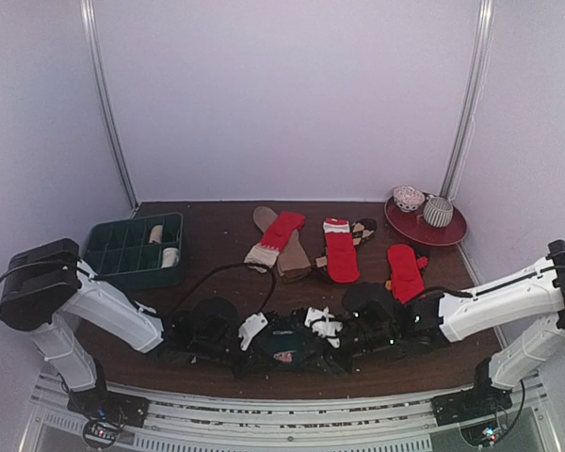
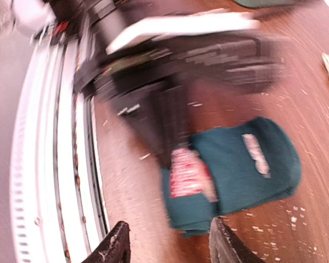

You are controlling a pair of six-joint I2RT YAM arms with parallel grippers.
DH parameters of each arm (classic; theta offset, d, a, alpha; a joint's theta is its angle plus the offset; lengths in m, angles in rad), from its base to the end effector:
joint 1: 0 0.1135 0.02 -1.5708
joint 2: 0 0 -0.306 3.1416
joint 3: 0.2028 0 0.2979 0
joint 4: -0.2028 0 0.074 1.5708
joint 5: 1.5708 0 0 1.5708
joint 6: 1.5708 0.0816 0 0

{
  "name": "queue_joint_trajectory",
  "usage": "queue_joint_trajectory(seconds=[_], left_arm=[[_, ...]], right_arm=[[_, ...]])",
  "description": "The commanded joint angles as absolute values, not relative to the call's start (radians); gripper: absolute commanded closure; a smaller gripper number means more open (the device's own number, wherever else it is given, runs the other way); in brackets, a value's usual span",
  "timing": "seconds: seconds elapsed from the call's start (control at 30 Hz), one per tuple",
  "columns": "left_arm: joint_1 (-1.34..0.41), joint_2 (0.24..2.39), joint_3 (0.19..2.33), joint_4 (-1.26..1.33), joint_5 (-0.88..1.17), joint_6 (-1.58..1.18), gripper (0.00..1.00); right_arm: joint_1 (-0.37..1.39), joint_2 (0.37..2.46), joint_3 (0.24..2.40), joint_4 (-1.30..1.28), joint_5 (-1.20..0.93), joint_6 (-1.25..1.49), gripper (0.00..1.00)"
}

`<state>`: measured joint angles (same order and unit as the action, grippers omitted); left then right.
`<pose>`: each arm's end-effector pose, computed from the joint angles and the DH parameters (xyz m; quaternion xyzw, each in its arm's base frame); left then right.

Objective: Roll the socks
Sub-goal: Roll a pair of socks at the center of the board.

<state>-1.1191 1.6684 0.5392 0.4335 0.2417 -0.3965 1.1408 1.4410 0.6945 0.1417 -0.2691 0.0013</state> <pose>0.1336 -0.3202 0.0817 0.3656 0.8231 -0.3684 0.2305 0.1307 0.3371 0.1760 -0.5259 0.7054 0.3487 0.3230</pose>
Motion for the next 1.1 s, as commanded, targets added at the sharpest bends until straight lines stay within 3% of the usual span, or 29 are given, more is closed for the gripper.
queue_joint_trajectory(seconds=[0.0, 0.27, 0.57, 0.7, 0.8, 0.9, 1.0, 1.07], left_arm=[[-1.106, 1.727, 0.528, 0.217, 0.316, -0.444, 1.0], [-1.106, 1.742, 0.536, 0.214, 0.341, -0.442, 1.0], [-1.104, 1.744, 0.528, 0.239, 0.362, -0.441, 1.0], [-1.104, 1.733, 0.521, 0.259, 0.391, -0.433, 1.0], [-1.104, 1.695, 0.518, 0.262, 0.381, -0.413, 1.0], [-1.104, 1.628, 0.513, 0.256, 0.324, -0.373, 0.72], [-1.104, 1.53, 0.486, 0.293, 0.274, -0.318, 0.59], [-1.105, 1.454, 0.455, 0.358, 0.244, -0.276, 0.41]], right_arm=[[1.261, 1.469, 0.623, 0.299, 0.014, -0.162, 0.5], [1.318, 1.58, 0.64, 0.384, 0.167, -0.252, 0.5], [1.319, 1.693, 0.659, 0.365, 0.127, -0.247, 0.55], [1.317, 1.742, 0.651, 0.39, 0.134, -0.207, 0.64], [1.306, 1.759, 0.65, 0.391, 0.09, -0.162, 0.76], [1.277, 1.742, 0.637, 0.393, -0.014, -0.073, 0.82], [1.219, 1.726, 0.636, 0.359, -0.186, 0.033, 0.85], [1.172, 1.74, 0.658, 0.301, -0.302, 0.115, 0.85]])
